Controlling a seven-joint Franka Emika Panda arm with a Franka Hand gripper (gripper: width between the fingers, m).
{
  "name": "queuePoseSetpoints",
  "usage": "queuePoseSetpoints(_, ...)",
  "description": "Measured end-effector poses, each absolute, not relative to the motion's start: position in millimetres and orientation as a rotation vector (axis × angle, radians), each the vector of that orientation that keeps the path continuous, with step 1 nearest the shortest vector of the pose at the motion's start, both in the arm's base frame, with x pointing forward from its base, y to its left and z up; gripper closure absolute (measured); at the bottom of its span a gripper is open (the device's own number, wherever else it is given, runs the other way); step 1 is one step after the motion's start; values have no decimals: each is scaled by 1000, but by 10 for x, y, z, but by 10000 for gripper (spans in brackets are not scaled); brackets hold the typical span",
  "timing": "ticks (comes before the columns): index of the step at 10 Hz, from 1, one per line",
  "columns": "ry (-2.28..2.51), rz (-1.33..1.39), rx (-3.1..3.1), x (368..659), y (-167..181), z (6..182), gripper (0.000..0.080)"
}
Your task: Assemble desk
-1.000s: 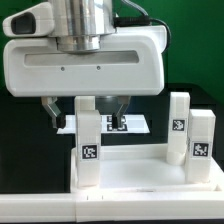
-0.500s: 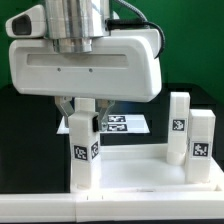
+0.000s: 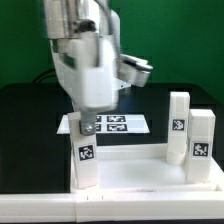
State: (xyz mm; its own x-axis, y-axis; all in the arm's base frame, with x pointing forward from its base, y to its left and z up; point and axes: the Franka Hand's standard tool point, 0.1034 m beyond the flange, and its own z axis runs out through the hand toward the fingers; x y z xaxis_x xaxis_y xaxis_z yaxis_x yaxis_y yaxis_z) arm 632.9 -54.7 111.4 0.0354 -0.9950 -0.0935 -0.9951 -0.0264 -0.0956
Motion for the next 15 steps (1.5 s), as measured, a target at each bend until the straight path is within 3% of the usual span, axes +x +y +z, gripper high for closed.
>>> queuePoseSetpoints(4,2284,23,-1952,6336,-526,1106,515)
queuePoseSetpoints(5,2173,4,-2072,6334,-533,1102,432)
queuePoseSetpoints(6,1952,-22,-2274,6316,-545,1091,258)
queuePoseSetpoints(7,1701,-41,-2468,6306,-565,1101,258)
queuePoseSetpoints(8,1521,-46,-2584,6293,-599,1099,172)
queuePoseSetpoints(11,1311,-72,-2713,6297,-622,1096,151)
queuePoseSetpoints(13,833,-101,-2940,6331,-497,1109,151)
queuePoseSetpoints(15,936,-95,-2908,6320,-555,1097,151)
